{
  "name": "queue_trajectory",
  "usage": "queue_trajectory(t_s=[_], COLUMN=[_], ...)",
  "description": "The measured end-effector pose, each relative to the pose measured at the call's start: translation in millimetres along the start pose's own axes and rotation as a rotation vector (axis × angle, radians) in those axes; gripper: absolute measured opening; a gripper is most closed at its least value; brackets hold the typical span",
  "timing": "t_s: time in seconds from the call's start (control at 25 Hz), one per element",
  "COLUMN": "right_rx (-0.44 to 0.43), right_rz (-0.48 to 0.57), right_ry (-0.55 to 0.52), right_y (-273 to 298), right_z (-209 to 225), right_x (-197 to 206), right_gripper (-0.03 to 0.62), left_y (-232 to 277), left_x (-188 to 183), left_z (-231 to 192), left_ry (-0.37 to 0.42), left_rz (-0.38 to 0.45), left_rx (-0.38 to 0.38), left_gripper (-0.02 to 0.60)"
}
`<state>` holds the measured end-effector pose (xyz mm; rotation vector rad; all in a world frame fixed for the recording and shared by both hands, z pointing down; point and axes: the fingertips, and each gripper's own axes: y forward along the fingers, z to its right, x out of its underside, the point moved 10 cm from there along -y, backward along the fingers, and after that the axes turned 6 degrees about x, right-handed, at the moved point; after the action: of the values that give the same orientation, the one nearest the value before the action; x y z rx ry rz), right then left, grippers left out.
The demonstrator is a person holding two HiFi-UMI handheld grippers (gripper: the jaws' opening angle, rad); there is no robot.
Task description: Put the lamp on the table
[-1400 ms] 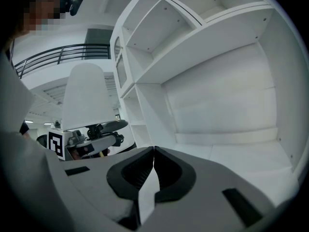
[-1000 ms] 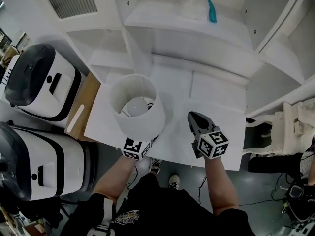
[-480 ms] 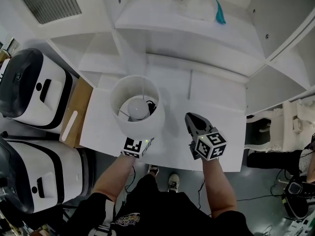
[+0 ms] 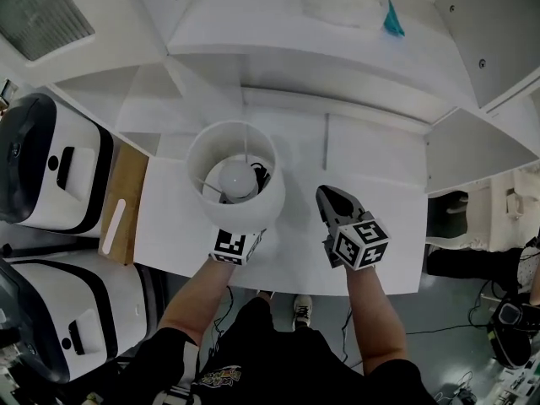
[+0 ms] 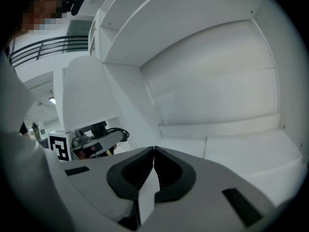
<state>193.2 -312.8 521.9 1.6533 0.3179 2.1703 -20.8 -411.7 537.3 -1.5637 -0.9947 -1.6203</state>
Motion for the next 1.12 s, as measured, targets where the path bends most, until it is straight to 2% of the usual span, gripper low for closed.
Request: queue_trajectory(t_s=[0.28, 0.72, 1.12], right_rx=[0.017, 0.032, 0.035], right_rz=[-0.005, -0.015, -0.032], right_ry=[0.019, 0.04, 0.064], right_y=[18, 40, 52], right_z=[12, 27, 38], right_x=[1, 4, 14], right_gripper=[0.026, 0.025, 0.025], left_y=[31, 66, 85], left_x=[-1, 14, 28], left_z=[-9, -33, -44], left_ry=[0.036, 0.039, 0.042], left_rz=[0.017, 0.044, 0.035], left_rx=[0.037, -0.005, -0.031], left_gripper=[0.083, 0.084, 0.084])
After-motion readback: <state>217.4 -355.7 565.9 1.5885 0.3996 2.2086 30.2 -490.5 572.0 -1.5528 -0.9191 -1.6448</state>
